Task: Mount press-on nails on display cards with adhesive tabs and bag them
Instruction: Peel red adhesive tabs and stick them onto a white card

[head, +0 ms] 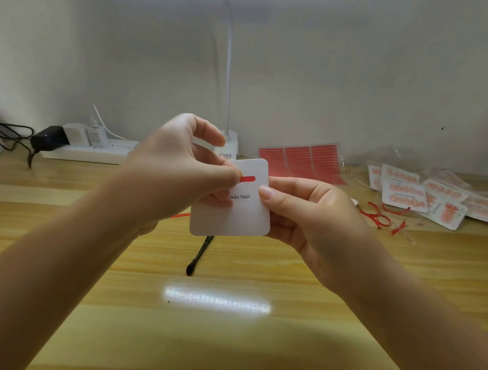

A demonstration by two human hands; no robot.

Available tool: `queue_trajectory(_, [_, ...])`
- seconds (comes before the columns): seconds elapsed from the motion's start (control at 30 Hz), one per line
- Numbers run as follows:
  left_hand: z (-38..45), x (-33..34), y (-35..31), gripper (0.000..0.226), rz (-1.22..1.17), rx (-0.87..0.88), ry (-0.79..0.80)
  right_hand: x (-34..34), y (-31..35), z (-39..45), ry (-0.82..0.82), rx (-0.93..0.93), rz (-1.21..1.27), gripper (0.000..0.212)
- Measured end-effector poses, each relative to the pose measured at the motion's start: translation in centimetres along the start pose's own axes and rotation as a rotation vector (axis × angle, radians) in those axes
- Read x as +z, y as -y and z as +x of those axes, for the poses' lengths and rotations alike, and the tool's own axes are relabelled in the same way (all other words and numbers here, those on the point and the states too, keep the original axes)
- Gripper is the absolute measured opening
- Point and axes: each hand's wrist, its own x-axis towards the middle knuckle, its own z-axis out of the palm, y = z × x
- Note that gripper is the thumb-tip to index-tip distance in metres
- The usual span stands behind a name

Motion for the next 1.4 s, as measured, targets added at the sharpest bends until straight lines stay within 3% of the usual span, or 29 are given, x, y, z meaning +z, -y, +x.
queue_trajectory(0.87, [-0.2,0.8,0.2,0.035,-0.113,-0.044,-0.020,0.4,-0.1,-0.3,-0.005,-0.048,-0.044,0.013])
queue_trajectory(1.23, [-0.4,1.0,0.7,0.035,0.056,0.083,-0.054,0.6,0.3,-0.6,-0.015,-0.051,-0.085,0.015])
queue_trajectory(1.33, [-0.6,1.2,0.9,0.036,0.114,0.145,-0.052,0.8,0.4,-0.8,-0.033,-0.092,-0.122,0.028])
queue_trajectory(1.4, [-0.8,1.3,0.9,0.037,0.146,0.178,-0.058,0.7,0.3,-0.8,-0.081,-0.149,-0.202,0.016])
